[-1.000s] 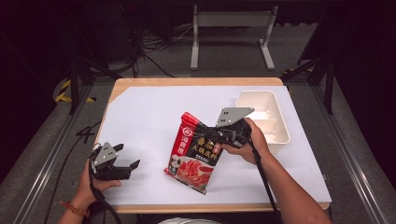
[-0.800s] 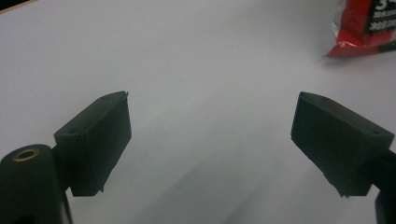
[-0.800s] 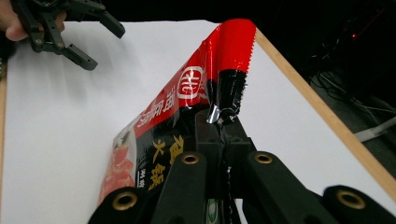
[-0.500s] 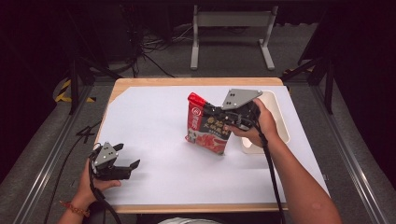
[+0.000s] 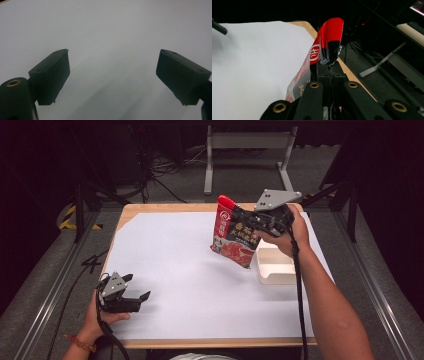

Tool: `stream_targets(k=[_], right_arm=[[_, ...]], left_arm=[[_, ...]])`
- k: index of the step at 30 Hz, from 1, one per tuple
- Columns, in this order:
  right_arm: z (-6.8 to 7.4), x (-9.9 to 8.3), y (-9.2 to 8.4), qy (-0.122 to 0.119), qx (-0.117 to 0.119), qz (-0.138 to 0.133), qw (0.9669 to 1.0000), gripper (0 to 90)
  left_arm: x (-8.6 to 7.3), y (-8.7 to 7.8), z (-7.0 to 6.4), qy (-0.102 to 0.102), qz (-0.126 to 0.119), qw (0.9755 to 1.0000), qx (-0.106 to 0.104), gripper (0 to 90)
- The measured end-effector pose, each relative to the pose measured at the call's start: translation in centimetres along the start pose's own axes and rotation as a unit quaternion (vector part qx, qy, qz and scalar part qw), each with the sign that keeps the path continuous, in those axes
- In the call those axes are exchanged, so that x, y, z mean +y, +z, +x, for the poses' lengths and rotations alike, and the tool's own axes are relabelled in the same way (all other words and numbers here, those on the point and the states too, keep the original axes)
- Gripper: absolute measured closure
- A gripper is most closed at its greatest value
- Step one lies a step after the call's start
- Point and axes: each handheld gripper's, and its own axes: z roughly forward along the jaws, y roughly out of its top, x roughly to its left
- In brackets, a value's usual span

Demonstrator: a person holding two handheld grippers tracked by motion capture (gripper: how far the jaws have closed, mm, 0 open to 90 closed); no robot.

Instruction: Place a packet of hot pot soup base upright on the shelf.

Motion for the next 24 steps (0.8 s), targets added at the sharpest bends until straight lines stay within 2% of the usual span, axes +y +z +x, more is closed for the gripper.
stream_targets(k=[9,19,24], right_arm=[[-1.9,0.4,-0.1,-0.005,-0.024,0.008,0.9997,88.7],[-4.8,0.0,-0.5,0.013,-0.053,0.007,0.9985,88.9],[-5.8,-0.2,-0.6,0.019,-0.067,0.012,0.9975,89.0]], left_arm=[[0.0,0.0,0.0,0.0,0.002,1.0,-0.004,12.7],[0.0,0.2,0.0,0.0,0.003,1.0,-0.006,12.7],[0.0,0.1,0.1,0.001,0.004,1.0,-0.007,12.6]])
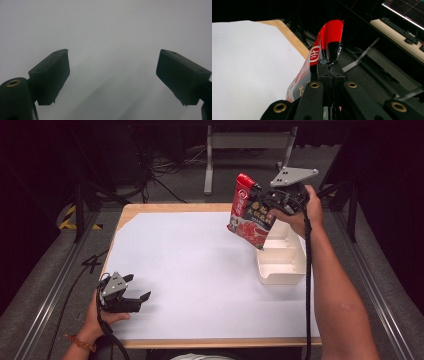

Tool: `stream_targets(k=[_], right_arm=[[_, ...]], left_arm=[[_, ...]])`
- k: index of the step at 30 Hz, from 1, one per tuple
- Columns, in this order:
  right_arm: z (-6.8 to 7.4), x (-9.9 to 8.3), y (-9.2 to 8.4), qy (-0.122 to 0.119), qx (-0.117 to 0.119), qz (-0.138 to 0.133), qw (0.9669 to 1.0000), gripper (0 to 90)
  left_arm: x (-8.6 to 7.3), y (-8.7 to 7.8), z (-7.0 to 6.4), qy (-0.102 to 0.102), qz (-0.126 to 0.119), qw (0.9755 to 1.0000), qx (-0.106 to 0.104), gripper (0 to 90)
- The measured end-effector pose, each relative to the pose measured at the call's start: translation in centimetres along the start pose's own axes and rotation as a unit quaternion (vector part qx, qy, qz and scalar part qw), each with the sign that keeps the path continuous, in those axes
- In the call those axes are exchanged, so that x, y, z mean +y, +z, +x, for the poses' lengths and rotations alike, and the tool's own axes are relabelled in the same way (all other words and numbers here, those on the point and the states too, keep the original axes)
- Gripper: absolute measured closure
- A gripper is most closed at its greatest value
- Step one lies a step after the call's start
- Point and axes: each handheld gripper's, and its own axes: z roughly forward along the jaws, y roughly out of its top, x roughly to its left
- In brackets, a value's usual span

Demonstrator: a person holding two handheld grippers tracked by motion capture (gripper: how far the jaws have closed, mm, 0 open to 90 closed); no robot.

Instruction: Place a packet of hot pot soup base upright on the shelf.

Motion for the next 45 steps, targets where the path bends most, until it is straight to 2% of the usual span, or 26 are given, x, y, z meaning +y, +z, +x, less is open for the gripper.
stream_targets(k=[9,19,22,29,39,45], right_arm=[[-2.5,-1.7,-0.1,0.021,-0.023,0.019,0.9993,89.0],[-4.2,-3.6,0.1,0.034,-0.041,0.043,0.9977,88.9],[-4.7,-4.3,0.0,0.042,-0.039,0.045,0.9974,88.9],[-4.7,-5.2,-0.3,0.044,-0.036,0.045,0.9974,88.8],[-5.0,-5.9,-1.7,0.038,-0.031,0.046,0.9978,88.7],[-4.7,-6.9,-1.0,0.039,-0.029,0.056,0.9972,88.6]], left_arm=[[0.0,0.1,0.0,-0.004,0.001,1.0,-0.004,12.5],[0.0,0.2,0.0,-0.003,0.003,1.0,-0.007,12.5],[0.0,0.2,0.0,-0.002,0.004,1.0,-0.008,12.5],[0.0,0.2,-0.1,0.0,0.004,1.0,-0.005,12.4],[0.1,0.3,-0.1,0.002,0.006,1.0,-0.007,12.2],[0.1,0.3,-0.1,0.001,0.006,1.0,-0.006,12.2]])
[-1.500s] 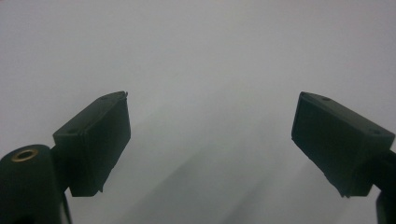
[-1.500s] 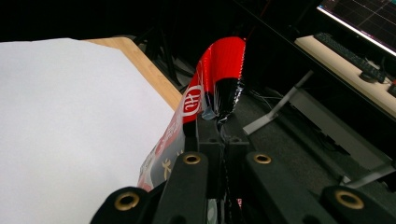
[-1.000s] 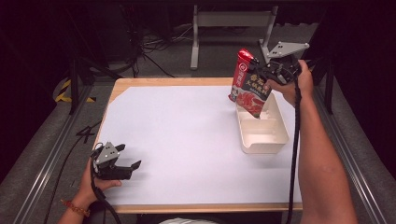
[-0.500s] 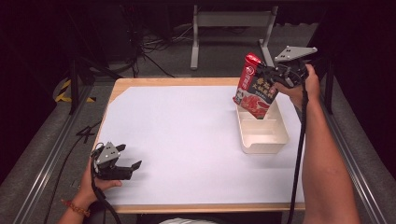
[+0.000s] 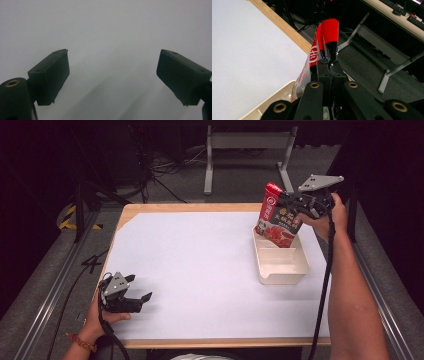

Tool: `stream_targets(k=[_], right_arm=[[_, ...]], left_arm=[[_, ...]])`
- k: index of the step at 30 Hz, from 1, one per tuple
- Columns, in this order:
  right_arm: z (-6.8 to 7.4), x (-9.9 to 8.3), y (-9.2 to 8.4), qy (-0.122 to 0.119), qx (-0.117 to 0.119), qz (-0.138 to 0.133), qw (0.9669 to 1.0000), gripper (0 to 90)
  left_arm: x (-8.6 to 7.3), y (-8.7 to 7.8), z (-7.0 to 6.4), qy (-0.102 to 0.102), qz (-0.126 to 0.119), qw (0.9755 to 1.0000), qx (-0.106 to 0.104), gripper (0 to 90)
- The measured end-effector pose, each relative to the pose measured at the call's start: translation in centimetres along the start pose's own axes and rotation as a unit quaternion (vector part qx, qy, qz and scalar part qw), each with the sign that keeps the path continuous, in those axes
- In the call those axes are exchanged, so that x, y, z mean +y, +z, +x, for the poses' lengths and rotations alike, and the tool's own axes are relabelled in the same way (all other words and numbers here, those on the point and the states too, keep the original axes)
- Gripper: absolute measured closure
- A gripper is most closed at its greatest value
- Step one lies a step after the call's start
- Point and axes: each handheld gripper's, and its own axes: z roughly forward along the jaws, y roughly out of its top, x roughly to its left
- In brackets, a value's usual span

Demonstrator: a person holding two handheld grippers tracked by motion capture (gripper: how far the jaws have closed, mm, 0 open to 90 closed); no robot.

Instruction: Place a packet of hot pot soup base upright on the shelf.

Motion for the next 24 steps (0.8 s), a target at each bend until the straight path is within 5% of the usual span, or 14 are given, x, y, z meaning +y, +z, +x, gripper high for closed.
stream_targets(k=[24], right_arm=[[0.6,-1.5,1.6,0.02,0.012,0.013,0.9996,88.0]], left_arm=[[0.0,0.0,0.0,0.001,0.001,1.0,-0.001,12.1]])
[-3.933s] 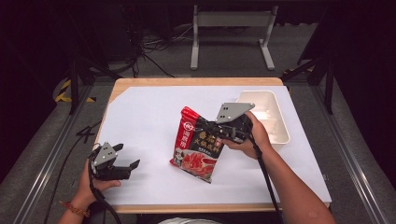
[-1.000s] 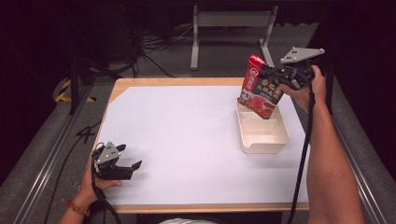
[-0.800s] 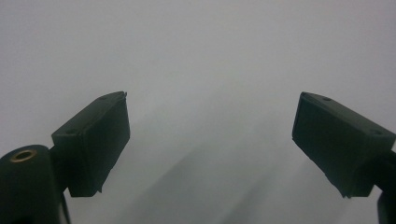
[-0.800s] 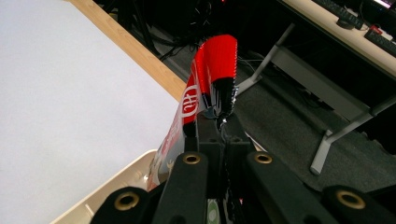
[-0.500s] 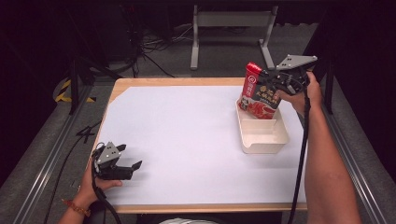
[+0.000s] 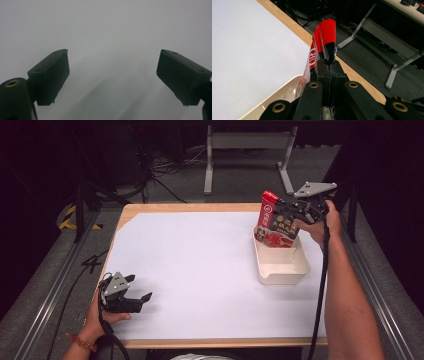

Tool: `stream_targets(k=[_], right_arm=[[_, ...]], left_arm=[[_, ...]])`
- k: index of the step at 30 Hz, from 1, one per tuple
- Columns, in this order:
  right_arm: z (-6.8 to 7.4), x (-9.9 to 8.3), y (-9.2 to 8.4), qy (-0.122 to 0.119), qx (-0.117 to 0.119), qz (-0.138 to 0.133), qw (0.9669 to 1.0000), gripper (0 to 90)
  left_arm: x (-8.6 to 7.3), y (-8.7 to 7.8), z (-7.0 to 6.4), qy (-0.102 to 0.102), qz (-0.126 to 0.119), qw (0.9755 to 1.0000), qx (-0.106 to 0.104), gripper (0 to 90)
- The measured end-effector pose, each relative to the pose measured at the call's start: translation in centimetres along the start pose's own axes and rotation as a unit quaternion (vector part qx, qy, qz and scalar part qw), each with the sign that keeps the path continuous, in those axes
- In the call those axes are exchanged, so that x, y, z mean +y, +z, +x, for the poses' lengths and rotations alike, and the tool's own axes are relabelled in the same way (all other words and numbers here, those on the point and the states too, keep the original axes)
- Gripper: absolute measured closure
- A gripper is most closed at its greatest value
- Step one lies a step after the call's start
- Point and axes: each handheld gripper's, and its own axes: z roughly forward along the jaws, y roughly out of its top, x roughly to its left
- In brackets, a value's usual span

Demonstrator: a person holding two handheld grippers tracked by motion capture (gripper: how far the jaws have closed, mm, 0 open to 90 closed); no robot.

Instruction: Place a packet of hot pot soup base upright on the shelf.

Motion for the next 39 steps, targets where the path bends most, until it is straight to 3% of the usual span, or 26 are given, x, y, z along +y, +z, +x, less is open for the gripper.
stream_targets(k=[14,23,39], right_arm=[[-0.2,-0.1,-0.2,0.008,0.003,-0.003,1.0,84.9],[-0.2,-0.2,-0.5,0.016,-0.007,-0.001,0.9998,79.5],[-0.4,-1.5,-2.3,0.037,-0.037,0.003,0.9986,62.4]], left_arm=[[0.0,0.0,0.0,0.0,0.001,1.0,0.0,12.1],[0.0,0.1,-0.1,0.0,0.0,1.0,0.001,12.1],[0.1,0.0,-0.1,0.003,0.0,1.0,0.001,12.0]])
